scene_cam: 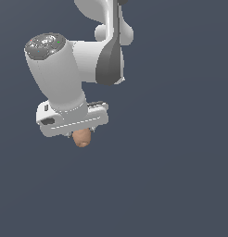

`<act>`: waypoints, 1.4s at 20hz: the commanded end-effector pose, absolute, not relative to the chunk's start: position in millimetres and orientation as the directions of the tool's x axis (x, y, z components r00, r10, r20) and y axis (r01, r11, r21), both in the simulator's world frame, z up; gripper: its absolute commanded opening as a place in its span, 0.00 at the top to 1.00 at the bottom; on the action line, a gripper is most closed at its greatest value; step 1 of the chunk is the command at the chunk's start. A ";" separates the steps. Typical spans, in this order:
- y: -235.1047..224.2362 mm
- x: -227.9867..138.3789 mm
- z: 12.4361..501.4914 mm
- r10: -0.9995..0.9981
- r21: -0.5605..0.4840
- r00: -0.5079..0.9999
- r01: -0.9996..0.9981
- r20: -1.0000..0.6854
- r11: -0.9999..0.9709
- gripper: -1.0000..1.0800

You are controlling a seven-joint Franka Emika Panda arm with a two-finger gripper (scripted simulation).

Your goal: Pick up the object and move it to a goal position.

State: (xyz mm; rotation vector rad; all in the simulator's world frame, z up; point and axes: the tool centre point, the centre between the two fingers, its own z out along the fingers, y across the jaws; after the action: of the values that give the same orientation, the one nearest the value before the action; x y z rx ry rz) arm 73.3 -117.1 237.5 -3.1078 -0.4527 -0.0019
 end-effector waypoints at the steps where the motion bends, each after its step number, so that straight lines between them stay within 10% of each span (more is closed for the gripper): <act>1: -131.1 76.7 261.4 0.286 -0.001 0.958 0.286 0.001 -0.958 1.00; 28: -206.3 102.1 386.8 0.286 0.000 0.958 0.286 0.000 -0.958 1.00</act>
State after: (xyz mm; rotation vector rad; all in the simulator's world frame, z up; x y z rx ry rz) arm 101.5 -204.8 384.0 -3.1086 -0.4527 -0.0005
